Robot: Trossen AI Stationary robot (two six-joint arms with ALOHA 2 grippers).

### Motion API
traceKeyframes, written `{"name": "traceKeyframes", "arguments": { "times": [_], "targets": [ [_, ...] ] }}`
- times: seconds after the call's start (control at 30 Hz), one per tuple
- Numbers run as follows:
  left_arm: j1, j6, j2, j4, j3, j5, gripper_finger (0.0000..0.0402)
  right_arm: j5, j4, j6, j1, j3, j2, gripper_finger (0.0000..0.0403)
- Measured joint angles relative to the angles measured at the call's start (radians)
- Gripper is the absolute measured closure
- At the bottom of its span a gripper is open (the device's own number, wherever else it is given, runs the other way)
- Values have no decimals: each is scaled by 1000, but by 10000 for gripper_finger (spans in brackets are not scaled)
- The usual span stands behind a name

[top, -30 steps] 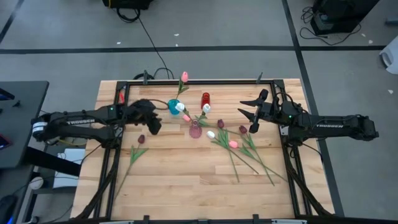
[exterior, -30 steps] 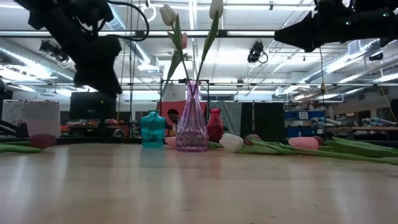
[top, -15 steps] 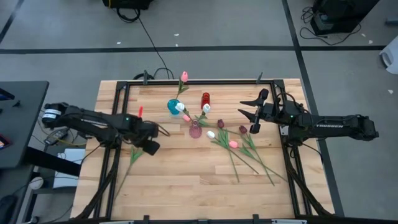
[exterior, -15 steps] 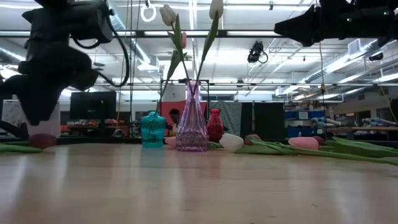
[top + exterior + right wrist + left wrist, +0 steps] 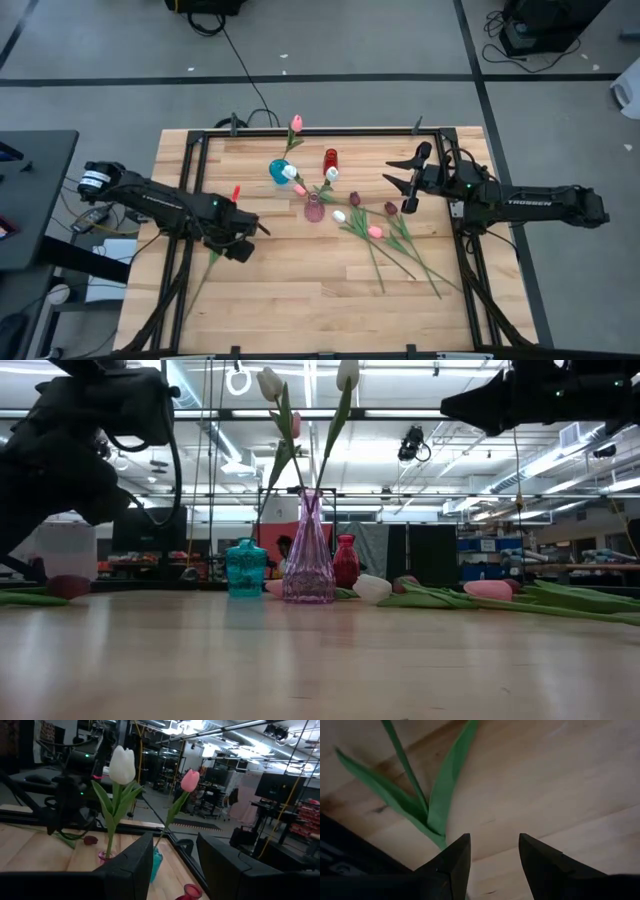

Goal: Sort flowers into vase by color
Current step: Put the left red tulip into the red vase

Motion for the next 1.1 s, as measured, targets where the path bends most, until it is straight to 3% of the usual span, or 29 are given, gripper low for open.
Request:
{"name": "traceKeyframes", "arguments": {
  "times": [0.4, 0.73, 1.1],
  "targets": [
    [-138, -198, 18, -42, 0, 71, 231, 0, 0, 1, -13, 0, 1, 238],
    [-211, -193, 108, -44, 0, 76, 270, -2, 0, 2, -13, 0, 1, 238],
    [-242, -164, 159, -41, -7, -34, 282, -22, 6, 6, -13, 0, 1, 238]
  ]
}}
